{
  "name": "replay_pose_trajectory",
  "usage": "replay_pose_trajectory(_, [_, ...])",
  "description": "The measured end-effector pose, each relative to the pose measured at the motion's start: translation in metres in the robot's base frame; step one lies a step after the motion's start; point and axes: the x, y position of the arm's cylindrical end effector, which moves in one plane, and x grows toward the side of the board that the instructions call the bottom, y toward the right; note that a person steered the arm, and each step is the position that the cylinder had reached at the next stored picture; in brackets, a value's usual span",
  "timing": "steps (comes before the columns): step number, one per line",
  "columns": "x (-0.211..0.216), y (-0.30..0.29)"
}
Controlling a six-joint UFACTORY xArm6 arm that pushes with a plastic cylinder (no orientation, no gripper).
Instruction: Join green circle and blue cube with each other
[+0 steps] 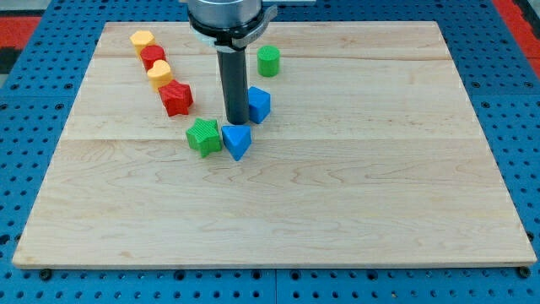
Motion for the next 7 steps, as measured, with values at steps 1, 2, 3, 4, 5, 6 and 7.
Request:
replay_pose_trajectory(1, [-0.008, 0.003])
replay_pose_trajectory(2, [0.005, 0.025])
replay_pose_trajectory(3, [0.038, 0.031])
replay_pose_trajectory(4, [0.051, 0.055])
replay_pose_trajectory(5, [0.050, 0.055])
replay_pose_trajectory(6, [0.031, 0.055])
replay_pose_trajectory(7, [0.013, 0.077])
